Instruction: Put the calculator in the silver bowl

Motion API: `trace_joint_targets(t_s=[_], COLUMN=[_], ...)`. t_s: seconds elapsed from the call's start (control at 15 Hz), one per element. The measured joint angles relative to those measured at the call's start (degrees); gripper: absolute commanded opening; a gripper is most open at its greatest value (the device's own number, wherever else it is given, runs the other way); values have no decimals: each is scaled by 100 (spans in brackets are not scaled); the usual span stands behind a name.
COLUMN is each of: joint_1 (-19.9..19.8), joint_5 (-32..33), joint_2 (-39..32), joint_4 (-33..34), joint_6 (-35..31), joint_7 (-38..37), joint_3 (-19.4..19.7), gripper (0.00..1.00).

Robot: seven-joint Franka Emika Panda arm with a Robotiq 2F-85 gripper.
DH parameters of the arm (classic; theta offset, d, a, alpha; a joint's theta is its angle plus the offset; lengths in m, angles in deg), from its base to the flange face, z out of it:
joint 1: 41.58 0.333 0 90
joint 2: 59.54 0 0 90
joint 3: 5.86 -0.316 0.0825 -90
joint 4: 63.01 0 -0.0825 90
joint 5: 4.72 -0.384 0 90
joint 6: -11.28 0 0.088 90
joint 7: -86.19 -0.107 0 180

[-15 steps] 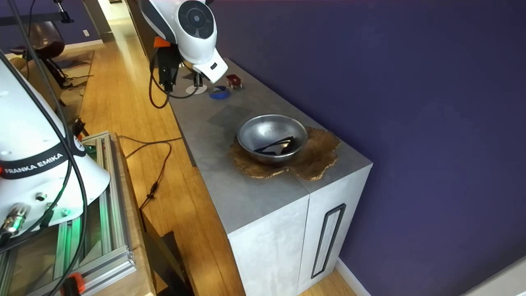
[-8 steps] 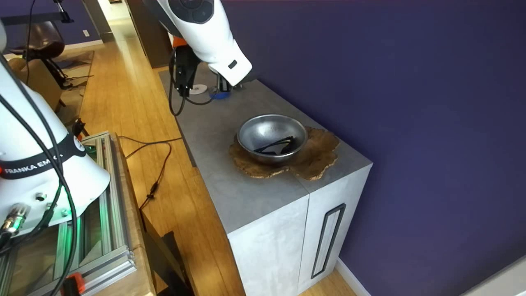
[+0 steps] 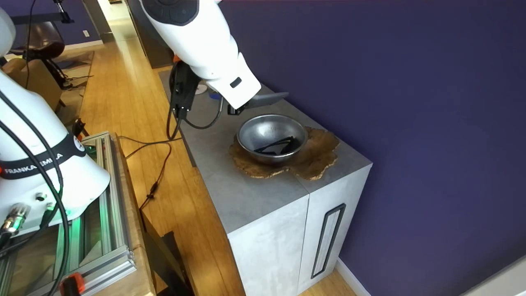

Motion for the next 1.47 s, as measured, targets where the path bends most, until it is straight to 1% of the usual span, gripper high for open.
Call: trace_joint_targets(t_s=[0.47, 0.67, 0.73, 0.8, 1.13, 1.33, 1.47], joint_1=[-370, -408, -404, -395, -334, -320, -318], joint_5=[14, 7, 4, 3, 0, 0, 0], joint_2=[-105, -283, -347, -415, -655, -651, -527], joint_4=[29, 96, 128, 169, 342, 361, 317], joint_6=[55, 54, 54, 54, -65, -284, -612], joint_7=[-100, -175, -198, -231, -378, -392, -314], joint_3=[405, 444, 439, 427, 341, 320, 316], gripper=[4, 4, 20, 41, 75, 97, 100])
